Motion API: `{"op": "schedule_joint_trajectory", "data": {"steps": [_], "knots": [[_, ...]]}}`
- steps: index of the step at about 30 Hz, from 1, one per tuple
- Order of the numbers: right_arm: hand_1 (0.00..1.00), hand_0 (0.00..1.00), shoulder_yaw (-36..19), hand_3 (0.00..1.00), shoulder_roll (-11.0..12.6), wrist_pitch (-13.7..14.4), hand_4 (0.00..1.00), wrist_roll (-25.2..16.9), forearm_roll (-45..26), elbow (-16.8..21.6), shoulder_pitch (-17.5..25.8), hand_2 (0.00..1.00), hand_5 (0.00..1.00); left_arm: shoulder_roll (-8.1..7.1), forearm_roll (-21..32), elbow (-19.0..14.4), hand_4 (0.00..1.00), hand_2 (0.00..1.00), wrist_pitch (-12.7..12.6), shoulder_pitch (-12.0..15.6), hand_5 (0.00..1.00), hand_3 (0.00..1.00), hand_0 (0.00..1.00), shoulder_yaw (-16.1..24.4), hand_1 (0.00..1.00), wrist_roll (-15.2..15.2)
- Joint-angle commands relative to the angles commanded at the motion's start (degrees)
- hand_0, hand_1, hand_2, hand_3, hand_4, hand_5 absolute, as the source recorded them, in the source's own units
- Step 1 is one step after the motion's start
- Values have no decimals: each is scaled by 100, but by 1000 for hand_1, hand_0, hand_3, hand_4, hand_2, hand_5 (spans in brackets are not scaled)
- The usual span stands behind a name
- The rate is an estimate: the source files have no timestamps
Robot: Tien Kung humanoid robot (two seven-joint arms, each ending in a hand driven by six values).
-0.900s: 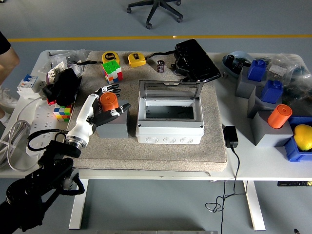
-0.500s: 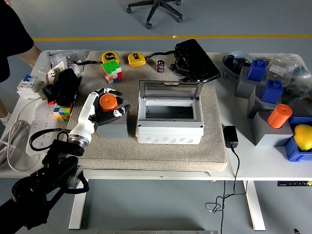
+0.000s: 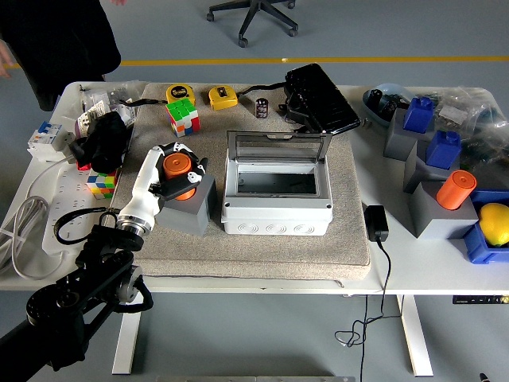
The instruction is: Fetch the battery,place it into the box,close the lid of the box
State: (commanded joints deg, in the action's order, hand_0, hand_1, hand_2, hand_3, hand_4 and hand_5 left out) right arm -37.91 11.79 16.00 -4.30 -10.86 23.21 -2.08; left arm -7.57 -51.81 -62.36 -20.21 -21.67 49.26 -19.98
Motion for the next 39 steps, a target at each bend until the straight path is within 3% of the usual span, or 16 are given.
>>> {"op": "schedule_joint_trajectory", "data": {"steps": [5, 12, 17, 22, 29, 30, 39], "knots": [[629, 590, -7, 565, -1, 25, 980, -40, -8, 0, -2, 628, 566, -27, -38, -211, 466, 156, 1, 20, 2, 204, 171, 34, 124, 1], [626, 589, 6, 564, 2, 38, 979, -73, -18, 2, -7, 626, 566, -139, -263, -822, 484, 151, 18, 7, 2, 205, 169, 3, 118, 91], [626, 589, 13, 564, 12, 45, 979, -89, -28, 4, -16, 626, 566, -415, -615, -1274, 484, 151, 126, -223, 2, 205, 169, -649, 118, 516], [626, 588, 9, 564, 24, 53, 979, -92, -34, 2, -22, 625, 565, -474, -1218, -1567, 496, 149, 6, -567, 2, 205, 168, -1307, 118, 938], [626, 591, 5, 565, 37, 69, 978, -109, -45, 8, -29, 625, 565, -161, -2086, -1414, 533, 149, -310, -1280, 2, 204, 167, -2010, 117, 1411], [625, 590, 10, 564, 38, 71, 977, -111, -51, 6, -30, 624, 563, -104, -2177, -1369, 816, 152, -352, -1359, 2, 214, 164, -2071, 119, 1455], [625, 589, 91, 565, 28, 85, 977, -133, -103, -1, -34, 623, 562, 618, -2668, -689, 831, 151, -601, -2142, 39, 214, 163, -2689, 117, 2161]]}}
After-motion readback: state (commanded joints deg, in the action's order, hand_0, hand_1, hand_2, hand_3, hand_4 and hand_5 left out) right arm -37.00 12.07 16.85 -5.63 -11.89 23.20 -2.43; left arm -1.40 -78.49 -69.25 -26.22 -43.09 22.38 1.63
